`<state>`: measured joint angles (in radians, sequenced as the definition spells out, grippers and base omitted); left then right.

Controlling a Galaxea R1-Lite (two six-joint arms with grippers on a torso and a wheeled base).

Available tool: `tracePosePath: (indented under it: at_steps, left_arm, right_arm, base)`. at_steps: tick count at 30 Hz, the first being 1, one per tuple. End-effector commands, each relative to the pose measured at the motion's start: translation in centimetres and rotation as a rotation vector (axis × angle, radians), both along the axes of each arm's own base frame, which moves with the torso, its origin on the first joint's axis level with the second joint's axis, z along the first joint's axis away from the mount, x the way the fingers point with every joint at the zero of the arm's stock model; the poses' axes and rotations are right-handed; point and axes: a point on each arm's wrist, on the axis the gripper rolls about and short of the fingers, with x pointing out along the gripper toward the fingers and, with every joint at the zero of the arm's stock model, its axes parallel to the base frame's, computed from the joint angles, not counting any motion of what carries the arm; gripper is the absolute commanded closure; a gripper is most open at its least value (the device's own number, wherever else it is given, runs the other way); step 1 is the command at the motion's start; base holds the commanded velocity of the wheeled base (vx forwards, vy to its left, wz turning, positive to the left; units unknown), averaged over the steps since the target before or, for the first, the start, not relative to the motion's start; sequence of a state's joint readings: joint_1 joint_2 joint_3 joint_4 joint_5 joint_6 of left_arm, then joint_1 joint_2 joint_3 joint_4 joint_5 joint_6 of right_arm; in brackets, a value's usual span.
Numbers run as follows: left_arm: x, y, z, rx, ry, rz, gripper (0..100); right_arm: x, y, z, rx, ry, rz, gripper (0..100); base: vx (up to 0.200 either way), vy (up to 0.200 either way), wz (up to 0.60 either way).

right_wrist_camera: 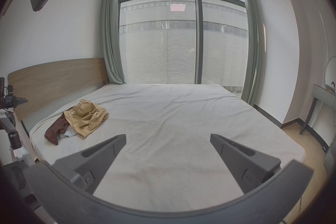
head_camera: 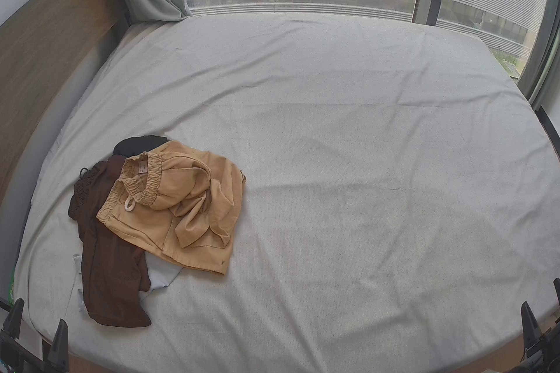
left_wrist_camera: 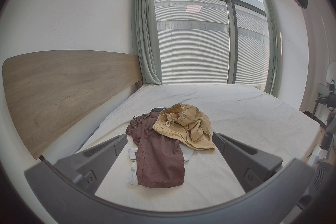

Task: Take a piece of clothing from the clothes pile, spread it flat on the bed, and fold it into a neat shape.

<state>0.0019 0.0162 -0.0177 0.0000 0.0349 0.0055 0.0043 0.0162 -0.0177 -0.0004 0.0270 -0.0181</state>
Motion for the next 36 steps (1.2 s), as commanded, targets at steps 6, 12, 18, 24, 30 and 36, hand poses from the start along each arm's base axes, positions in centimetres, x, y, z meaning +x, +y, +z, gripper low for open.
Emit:
tracePosePath:
  at_steps: [6, 12, 18, 24, 30, 36]
  left_arm:
    - [0.0, 0.0, -0.5, 0.001, 0.002, 0.002, 0]
    - [0.0, 0.0, -0.5, -0.001, 0.0, 0.002, 0]
    - [0.0, 0.0, -0.5, 0.001, -0.002, -0.002, 0]
    - [0.0, 0.0, -0.5, -0.001, -0.002, -0.008, 0]
    - [0.0, 0.0, -0.5, -0.001, -0.005, -0.011, 0]
    - [-1.2, 0.0, 4.0, -0.004, -0.157, -0.019, 0]
  right_arm:
    - [0.0, 0.0, -0.5, 0.0, 0.002, 0.001, 0]
    - [0.0, 0.0, -0.5, 0.0, 0.002, 0.001, 0]
    - [0.0, 0.0, -0.5, 0.0, 0.002, 0.001, 0]
    - [0.0, 0.0, -0.5, 0.0, 0.002, -0.001, 0]
    - [0.0, 0.0, -0.5, 0.0, 0.002, -0.001, 0]
    - [0.0, 0.0, -0.5, 0.0, 0.002, -0.002, 0]
  base:
    - [0.0, 0.0, 0.0]
    - [0.0, 0.0, 0.0]
    - [0.0, 0.0, 0.0]
    - [0.0, 0.0, 0.0]
    - [0.0, 0.0, 0.0]
    - [0.0, 0.0, 0.0]
